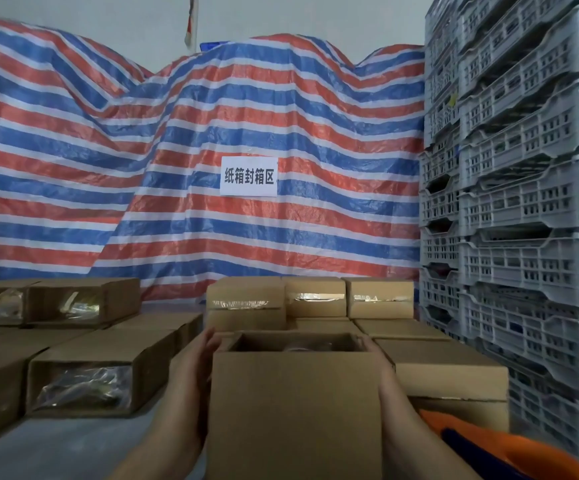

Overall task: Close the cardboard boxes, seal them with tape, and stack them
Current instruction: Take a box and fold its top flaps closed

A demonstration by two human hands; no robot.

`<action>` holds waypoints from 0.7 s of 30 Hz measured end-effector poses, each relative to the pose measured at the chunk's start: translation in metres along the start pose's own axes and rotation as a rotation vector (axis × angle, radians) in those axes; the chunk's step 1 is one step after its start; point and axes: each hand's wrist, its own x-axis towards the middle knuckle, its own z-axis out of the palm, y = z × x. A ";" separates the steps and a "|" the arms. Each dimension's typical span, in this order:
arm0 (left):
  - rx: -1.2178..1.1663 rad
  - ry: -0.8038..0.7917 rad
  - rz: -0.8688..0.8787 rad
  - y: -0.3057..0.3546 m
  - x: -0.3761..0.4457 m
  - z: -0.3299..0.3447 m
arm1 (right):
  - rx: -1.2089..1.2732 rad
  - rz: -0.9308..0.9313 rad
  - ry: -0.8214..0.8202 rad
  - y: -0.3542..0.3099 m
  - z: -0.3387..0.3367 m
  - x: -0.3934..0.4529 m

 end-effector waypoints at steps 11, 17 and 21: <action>-0.022 -0.147 -0.170 0.002 -0.028 -0.003 | 0.023 -0.053 -0.145 0.018 -0.004 -0.010; -0.053 -0.168 -0.181 0.000 -0.026 -0.007 | 0.029 -0.049 -0.133 0.017 -0.003 -0.016; -0.069 -0.176 -0.195 -0.001 -0.025 -0.009 | 0.041 -0.043 -0.110 0.016 -0.002 -0.013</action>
